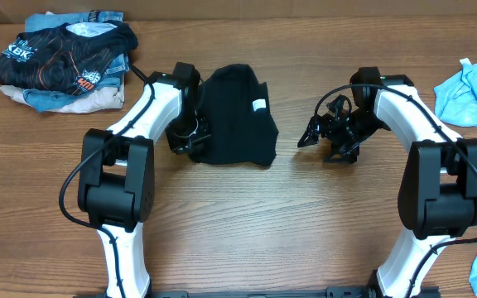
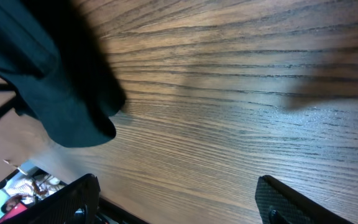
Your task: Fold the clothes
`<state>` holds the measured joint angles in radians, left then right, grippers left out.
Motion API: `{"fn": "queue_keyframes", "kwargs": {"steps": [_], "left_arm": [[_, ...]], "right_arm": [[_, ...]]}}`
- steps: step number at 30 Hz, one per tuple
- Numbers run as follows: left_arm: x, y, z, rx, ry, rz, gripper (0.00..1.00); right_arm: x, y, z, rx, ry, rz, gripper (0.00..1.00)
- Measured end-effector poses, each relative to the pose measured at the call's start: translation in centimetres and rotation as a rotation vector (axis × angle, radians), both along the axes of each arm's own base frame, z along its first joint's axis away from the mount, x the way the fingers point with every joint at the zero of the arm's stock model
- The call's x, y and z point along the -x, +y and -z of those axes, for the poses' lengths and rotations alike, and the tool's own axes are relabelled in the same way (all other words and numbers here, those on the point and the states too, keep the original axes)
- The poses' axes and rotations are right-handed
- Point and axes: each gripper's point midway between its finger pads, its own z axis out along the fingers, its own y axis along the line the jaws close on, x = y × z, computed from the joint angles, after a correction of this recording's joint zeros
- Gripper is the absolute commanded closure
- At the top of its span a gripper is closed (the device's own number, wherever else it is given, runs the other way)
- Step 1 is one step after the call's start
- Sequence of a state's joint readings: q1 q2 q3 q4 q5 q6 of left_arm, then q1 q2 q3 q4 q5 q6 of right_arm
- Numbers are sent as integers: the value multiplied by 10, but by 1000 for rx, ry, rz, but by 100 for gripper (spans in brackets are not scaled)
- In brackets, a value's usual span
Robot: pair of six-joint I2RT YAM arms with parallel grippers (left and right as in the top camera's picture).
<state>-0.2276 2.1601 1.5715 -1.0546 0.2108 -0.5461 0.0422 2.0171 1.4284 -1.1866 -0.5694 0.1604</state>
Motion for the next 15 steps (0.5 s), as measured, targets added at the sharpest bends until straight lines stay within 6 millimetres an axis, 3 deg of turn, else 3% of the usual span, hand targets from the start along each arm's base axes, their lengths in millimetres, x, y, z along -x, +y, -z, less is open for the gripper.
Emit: {"fn": "queue_keyframes", "kwargs": {"steps": [5,13,15], "left_arm": [[23,17,-1,-88,90,8,96],[29,35,-8,-193,116,28,95],[25,37,-14,-205,106,31,86]], "right_arm": [[0,0,0,0,0,0,16],[0,0,0,0,-1,0,16],[0,0,0,0,-1,0,16]]}}
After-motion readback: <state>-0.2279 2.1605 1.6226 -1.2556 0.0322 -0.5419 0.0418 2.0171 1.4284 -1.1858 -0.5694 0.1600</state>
